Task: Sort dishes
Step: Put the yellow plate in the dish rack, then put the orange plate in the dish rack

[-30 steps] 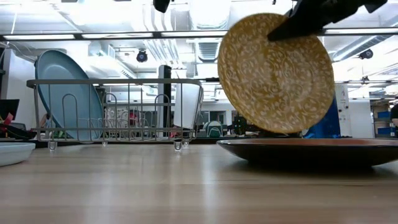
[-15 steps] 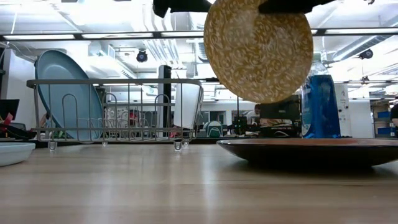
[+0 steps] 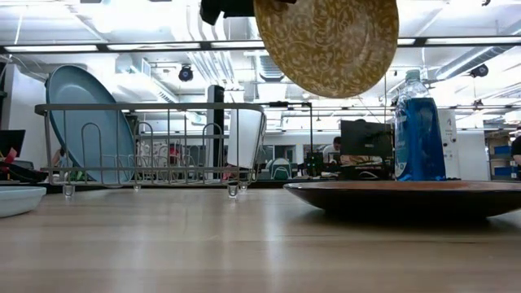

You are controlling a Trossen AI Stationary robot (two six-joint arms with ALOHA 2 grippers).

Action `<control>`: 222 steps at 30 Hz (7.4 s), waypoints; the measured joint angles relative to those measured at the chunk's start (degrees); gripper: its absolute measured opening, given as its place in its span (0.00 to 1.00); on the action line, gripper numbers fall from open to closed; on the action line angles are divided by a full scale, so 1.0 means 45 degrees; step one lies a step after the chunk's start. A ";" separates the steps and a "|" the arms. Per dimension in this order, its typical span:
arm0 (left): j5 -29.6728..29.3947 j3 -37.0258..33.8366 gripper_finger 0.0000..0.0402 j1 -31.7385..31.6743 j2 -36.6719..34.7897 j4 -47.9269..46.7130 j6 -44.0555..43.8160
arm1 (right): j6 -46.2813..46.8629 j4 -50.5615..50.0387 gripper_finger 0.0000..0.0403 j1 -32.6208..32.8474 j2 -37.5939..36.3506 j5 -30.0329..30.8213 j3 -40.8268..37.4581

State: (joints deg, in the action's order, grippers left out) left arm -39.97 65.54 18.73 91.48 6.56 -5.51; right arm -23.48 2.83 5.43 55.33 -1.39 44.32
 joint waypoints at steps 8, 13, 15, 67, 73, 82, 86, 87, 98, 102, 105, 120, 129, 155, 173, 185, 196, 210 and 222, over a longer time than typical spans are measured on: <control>-0.0687 0.0000 0.11 0.0011 0.0019 -0.0110 -0.0266 | 0.0155 0.0411 0.00 -0.0020 0.0523 0.0670 0.0005; -0.1455 -0.0030 0.06 0.0040 0.0019 -0.0701 -0.0402 | 0.0103 0.0668 0.04 -0.0012 0.1231 0.1551 0.0024; -0.1834 -0.0049 0.05 0.0073 0.0024 -0.0940 -0.0609 | 0.0145 0.0664 0.08 -0.0109 0.1432 0.1536 0.0024; -1.0731 -0.0005 0.03 0.1270 -0.6217 -1.5381 -1.0791 | 0.5575 -0.2987 0.58 -0.0383 0.0384 0.5668 -0.0146; -0.8583 -0.0019 0.03 0.0373 -0.6221 -1.9306 -1.5581 | 0.5739 -0.2765 0.58 -0.0379 0.0723 0.5668 -0.0143; -0.6528 -0.0024 0.03 -0.2097 -0.6275 -2.1448 -1.6519 | 0.5910 -0.2745 0.56 -0.0379 0.1090 0.5666 -0.0144; -0.5866 -0.0024 0.03 -0.3031 -0.6299 -2.1458 -1.5696 | 0.5973 -0.2740 0.58 -0.0389 0.1088 0.5668 -0.0141; -0.5798 -0.0024 0.03 -0.3239 -0.6300 -2.1458 -1.5522 | 0.5973 -0.2731 0.58 -0.0389 0.1089 0.5668 -0.0141; -0.4462 -0.0061 0.03 -0.4873 -0.6314 -2.1471 -1.4712 | 0.5978 -0.2555 0.56 -0.0389 0.1088 0.5668 -0.0141; -0.4080 -0.0097 0.03 -0.4986 -0.6314 -2.1467 -1.4714 | 0.5960 -0.2541 0.57 -0.0389 0.1088 0.5664 -0.0150; -0.3812 -0.0100 0.03 -0.5001 -0.6263 -2.1467 -1.4738 | 0.5922 -0.2502 0.58 -0.0389 0.1083 0.5666 -0.0197; -0.2975 -0.1203 0.04 -0.5054 -0.6126 -2.1396 -1.5776 | 0.5986 -0.2445 0.57 -0.0389 0.1083 0.5665 -0.0417; -0.2865 -0.1917 0.06 -0.5044 -0.6128 -2.0980 -1.6220 | 0.6079 -0.2371 0.58 -0.0389 0.1083 0.5668 -0.0442; -0.2339 -0.2108 0.16 -0.5055 -0.4740 -2.0254 -1.6295 | 0.6222 -0.2361 0.59 -0.0379 0.1078 0.5665 -0.0565; -0.2221 -0.1198 0.32 -0.5044 -0.4745 -2.0840 -1.5823 | 0.6226 -0.2380 0.61 -0.0379 0.1078 0.5663 -0.0632; -0.2219 0.0033 0.37 -0.5044 -0.4736 -2.0996 -1.4725 | 0.6226 -0.2380 0.61 -0.0379 0.1078 0.5663 -0.0632; -0.0977 0.1337 0.37 -0.4510 -0.4731 -1.9908 -1.2959 | 0.6229 -0.2923 0.62 -0.0379 0.0903 0.5650 -0.0637; -0.0665 0.2939 0.37 0.0955 -0.2879 -1.2685 -0.6155 | 0.9184 -0.6399 0.60 -0.0330 -0.0012 0.1746 -0.1156; -0.1278 0.4492 0.37 0.2414 -0.0180 -1.3626 -0.6219 | 0.8929 -0.5361 0.63 -0.0175 0.0718 0.1181 -0.3699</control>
State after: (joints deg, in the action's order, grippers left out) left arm -45.72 85.75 29.59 90.67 -54.75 -33.50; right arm 16.70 -21.29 4.64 58.56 3.93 27.67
